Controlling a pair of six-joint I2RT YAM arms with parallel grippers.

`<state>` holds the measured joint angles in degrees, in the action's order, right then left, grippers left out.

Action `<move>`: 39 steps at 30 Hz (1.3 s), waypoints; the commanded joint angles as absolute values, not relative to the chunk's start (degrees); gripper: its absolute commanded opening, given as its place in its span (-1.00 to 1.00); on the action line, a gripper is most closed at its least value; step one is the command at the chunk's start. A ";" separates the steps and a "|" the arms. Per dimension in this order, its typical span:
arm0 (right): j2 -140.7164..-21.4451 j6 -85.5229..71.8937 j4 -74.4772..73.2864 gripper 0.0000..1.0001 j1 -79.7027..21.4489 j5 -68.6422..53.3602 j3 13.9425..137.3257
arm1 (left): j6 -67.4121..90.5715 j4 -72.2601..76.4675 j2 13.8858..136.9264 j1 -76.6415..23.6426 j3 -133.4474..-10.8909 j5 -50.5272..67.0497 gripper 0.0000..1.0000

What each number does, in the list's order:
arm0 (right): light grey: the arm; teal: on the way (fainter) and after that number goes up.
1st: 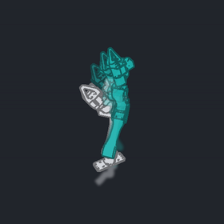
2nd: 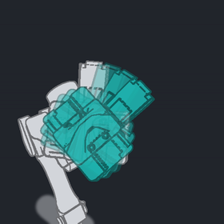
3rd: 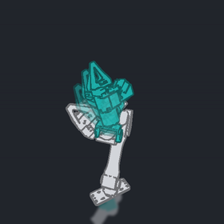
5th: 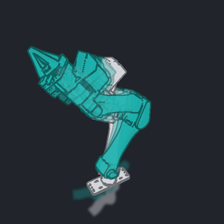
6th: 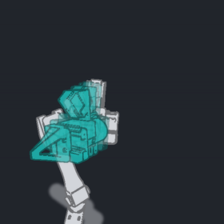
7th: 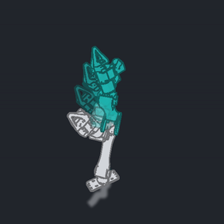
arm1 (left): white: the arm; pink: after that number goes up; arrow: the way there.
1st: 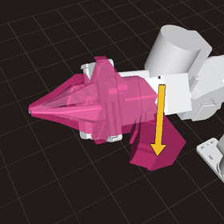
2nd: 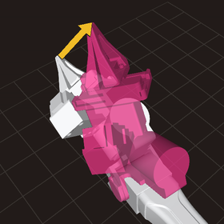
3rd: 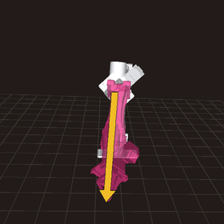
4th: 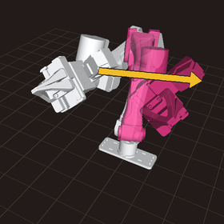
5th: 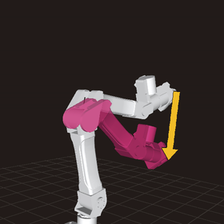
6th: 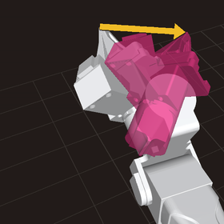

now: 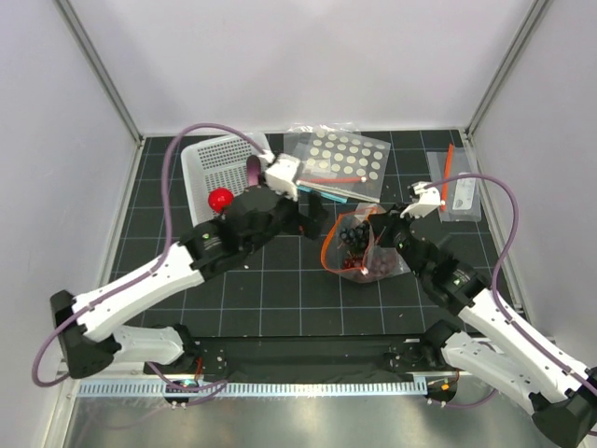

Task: Place the food in the zip-top bag and seal the zipper
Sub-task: Place the fake fruit in the zipper food storage bag, then pick up the fake vegetable from the bin.

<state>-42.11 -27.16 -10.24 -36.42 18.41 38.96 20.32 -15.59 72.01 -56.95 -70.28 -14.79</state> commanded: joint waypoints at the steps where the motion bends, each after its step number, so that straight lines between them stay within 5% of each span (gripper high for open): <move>1: -42.54 -27.86 -4.66 -0.98 -36.65 20.39 39.81 | 23.90 -20.29 68.82 -52.76 -68.03 -30.91 0.88; 13: -43.42 -27.86 -3.87 -0.98 -36.74 19.60 39.29 | 35.61 -23.47 79.33 -29.81 -76.52 -23.82 1.00; 27: -44.03 -28.56 -2.46 -0.98 -36.65 18.81 38.50 | 30.59 -35.42 110.47 -21.01 -108.79 -24.26 0.94; 39: -44.30 -28.65 -2.20 -0.98 -36.74 18.81 38.41 | 23.47 -37.79 126.55 -20.13 -114.96 -20.04 0.81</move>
